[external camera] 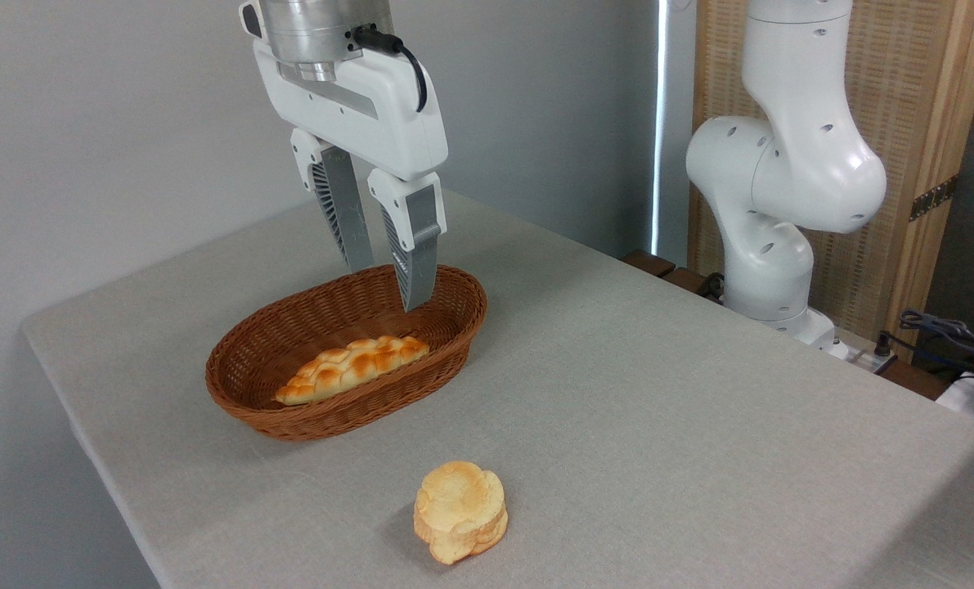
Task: Put bread into the basket
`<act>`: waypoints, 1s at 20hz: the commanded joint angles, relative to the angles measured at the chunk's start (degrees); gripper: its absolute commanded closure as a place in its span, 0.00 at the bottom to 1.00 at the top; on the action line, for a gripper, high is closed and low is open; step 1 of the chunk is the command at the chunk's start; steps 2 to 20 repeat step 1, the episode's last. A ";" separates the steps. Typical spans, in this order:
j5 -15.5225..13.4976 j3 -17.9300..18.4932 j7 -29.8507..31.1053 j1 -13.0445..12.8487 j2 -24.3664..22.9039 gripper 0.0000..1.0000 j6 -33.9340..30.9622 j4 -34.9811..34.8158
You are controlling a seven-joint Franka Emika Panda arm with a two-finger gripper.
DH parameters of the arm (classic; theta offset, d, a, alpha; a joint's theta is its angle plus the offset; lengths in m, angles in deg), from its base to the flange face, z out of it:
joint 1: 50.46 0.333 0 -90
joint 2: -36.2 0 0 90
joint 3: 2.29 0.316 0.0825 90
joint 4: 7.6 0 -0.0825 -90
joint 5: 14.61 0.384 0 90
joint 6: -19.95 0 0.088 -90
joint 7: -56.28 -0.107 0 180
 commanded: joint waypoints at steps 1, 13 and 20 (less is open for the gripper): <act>-0.89 0.76 -0.38 -0.38 0.43 0.00 0.62 0.87; -0.89 0.76 -0.38 -0.38 0.43 0.00 0.62 0.87; -0.89 0.76 -0.38 -0.38 0.43 0.00 0.62 0.87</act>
